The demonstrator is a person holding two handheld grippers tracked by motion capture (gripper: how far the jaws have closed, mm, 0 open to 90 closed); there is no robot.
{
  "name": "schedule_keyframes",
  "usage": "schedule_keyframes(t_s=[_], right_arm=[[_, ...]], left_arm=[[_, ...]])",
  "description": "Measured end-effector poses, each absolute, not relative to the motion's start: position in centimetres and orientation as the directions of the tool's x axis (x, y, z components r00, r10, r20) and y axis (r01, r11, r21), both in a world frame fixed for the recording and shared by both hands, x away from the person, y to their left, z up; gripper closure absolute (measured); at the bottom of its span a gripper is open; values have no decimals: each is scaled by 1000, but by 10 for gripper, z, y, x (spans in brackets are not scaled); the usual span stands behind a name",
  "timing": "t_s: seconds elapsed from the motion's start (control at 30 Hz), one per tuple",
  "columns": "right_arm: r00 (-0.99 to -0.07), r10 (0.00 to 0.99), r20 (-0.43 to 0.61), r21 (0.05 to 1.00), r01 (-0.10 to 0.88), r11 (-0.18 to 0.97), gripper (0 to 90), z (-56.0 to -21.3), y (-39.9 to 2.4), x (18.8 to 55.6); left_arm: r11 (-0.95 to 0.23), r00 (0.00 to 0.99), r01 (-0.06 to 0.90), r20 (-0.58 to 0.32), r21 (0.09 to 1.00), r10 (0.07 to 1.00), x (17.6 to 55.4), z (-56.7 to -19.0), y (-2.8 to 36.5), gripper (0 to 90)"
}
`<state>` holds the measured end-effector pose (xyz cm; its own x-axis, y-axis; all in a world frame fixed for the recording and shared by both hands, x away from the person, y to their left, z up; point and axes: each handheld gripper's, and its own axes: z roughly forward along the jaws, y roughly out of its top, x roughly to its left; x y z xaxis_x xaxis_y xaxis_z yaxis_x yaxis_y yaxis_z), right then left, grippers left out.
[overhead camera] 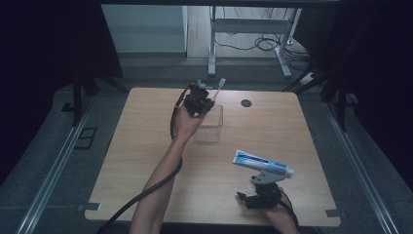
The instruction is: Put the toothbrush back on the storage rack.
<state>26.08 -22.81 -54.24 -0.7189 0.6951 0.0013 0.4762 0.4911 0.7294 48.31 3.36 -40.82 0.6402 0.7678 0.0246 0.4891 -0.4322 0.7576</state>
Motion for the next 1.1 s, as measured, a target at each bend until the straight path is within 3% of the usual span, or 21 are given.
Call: schedule_keyframes(t_s=[1.1], right_arm=[[-718, 696, 3, 729, 477, 490, 169, -542, -228, 261]], left_arm=[[-521, 646, 508, 97, 686, 757, 478, -453, 17, 788]])
